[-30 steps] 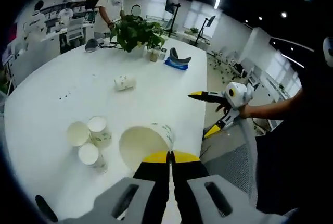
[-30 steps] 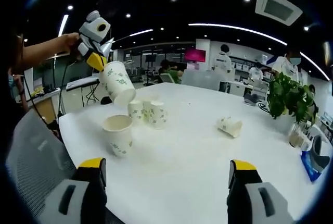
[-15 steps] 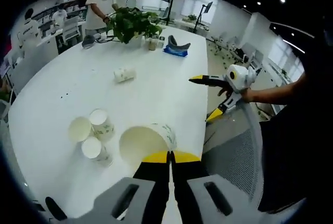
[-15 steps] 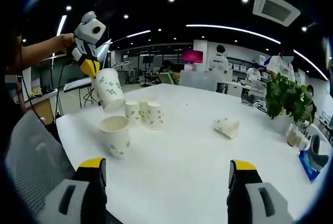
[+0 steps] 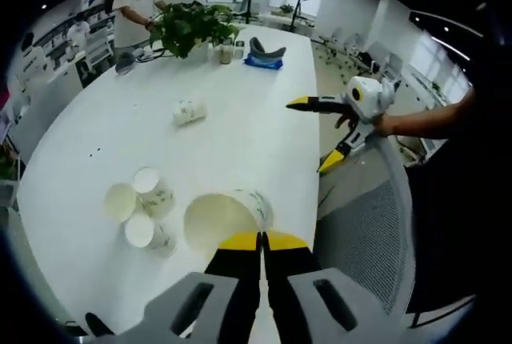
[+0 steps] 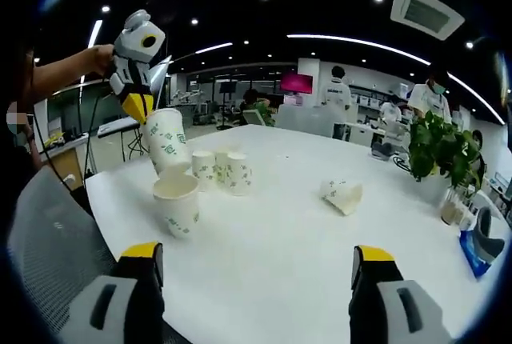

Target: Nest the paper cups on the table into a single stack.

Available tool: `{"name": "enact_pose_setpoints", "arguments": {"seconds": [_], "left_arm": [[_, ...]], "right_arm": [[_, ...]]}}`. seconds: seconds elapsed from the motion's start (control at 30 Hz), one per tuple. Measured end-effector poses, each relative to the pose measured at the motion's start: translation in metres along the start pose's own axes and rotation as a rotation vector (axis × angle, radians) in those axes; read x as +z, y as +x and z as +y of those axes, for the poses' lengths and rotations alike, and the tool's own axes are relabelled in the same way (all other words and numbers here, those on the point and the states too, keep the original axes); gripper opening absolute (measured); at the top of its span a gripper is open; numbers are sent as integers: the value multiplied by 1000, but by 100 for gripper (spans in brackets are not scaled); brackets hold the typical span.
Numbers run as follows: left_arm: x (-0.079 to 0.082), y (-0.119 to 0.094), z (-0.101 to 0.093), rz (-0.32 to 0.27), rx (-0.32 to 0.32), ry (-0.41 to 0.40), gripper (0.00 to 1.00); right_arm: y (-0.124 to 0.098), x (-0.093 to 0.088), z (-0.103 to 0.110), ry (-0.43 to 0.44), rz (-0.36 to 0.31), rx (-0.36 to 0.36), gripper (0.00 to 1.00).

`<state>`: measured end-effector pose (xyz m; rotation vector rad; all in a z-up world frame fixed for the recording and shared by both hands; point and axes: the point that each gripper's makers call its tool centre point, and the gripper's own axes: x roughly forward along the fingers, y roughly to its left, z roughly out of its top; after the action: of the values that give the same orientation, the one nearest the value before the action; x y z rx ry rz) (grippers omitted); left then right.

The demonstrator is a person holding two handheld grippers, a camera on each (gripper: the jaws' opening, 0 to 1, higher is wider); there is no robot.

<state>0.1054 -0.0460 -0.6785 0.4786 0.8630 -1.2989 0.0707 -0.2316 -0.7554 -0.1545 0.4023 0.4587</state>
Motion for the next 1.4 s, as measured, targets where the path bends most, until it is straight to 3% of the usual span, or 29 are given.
{"name": "enact_pose_setpoints", "arguments": {"seconds": [0.73, 1.4], "left_arm": [[-9, 28, -6, 136, 21, 172, 0], [-24, 49, 6, 222, 37, 240, 0]], "right_arm": [[0, 0, -1, 6, -6, -2, 99], [0, 0, -2, 20, -5, -5, 99]]}}
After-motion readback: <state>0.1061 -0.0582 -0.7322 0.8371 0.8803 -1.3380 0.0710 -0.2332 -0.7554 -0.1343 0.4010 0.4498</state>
